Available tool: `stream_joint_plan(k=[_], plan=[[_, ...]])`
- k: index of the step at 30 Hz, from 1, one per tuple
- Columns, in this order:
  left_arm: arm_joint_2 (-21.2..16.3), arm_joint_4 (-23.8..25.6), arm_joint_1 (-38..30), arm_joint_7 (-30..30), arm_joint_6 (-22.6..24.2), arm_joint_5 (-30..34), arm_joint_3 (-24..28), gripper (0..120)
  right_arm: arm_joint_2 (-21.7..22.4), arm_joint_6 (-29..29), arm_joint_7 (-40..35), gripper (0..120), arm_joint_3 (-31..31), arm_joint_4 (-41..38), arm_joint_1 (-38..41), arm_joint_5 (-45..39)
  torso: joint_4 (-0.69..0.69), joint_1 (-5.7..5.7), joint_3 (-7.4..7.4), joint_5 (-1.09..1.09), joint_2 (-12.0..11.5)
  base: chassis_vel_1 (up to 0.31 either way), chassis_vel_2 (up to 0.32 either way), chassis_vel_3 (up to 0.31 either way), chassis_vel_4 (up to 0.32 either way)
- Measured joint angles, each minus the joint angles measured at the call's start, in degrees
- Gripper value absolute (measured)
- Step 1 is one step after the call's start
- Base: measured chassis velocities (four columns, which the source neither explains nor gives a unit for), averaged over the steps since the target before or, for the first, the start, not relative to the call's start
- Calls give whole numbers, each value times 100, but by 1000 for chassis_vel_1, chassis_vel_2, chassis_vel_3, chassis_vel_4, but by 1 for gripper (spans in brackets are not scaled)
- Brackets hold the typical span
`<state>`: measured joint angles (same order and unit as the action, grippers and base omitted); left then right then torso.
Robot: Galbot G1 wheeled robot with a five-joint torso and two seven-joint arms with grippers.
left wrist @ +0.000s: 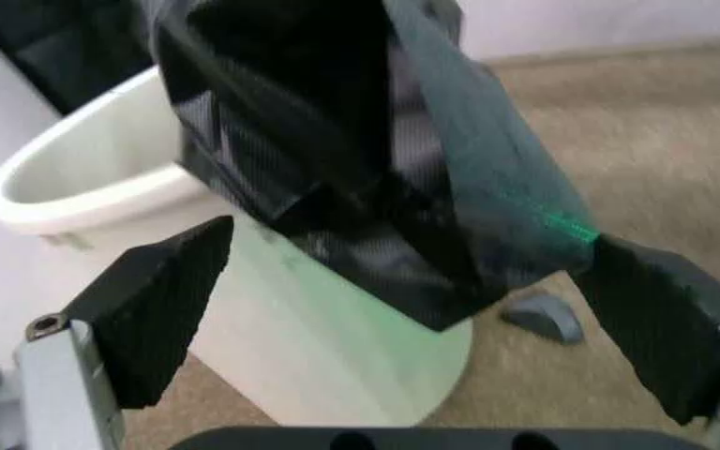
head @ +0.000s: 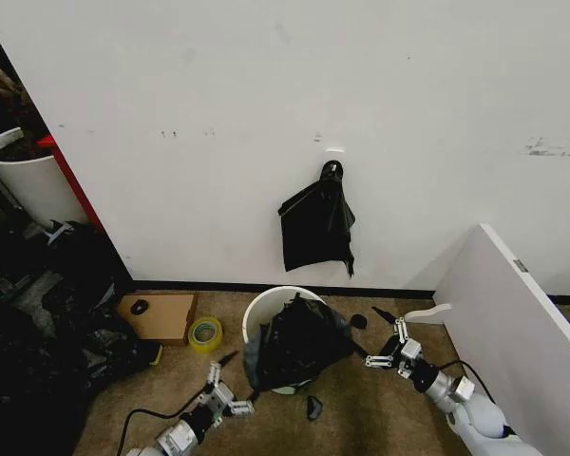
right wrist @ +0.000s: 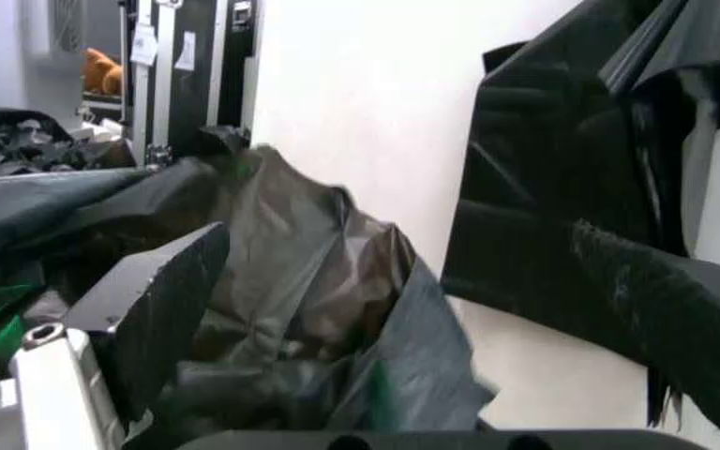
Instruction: Place the garbage bag over the trash bin.
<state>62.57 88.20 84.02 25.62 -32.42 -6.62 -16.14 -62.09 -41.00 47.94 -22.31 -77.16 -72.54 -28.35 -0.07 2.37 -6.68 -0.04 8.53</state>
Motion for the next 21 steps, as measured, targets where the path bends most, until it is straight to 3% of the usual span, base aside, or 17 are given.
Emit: stream_joint_plan(k=[6, 14, 17, 21], plan=[[30, -334, -90, -83, -137, -160, -49, 100, -53, -33, 30, 100, 36, 27, -55, 147, 1, 0, 0, 0, 0, 0, 0, 0, 0], [-10, -283, -92, 154, -135, -498, -494, 100, -90, -98, 4, 100, 52, 67, -7, 244, -1, 0, 0, 2, 0, 0, 0, 0, 0], [-39, -205, -45, 660, -334, -405, -733, 100, -74, -31, -250, 100, 15, -5, 94, 235, 0, 0, 0, 3, 0, 0, 0, 0, 0], [97, 1, 19, 1689, -795, -213, -1264, 100, 18, 350, -1310, 100, 38, -473, 129, 770, 0, 0, 0, 0, 0, 0, 0, 0, 0]])
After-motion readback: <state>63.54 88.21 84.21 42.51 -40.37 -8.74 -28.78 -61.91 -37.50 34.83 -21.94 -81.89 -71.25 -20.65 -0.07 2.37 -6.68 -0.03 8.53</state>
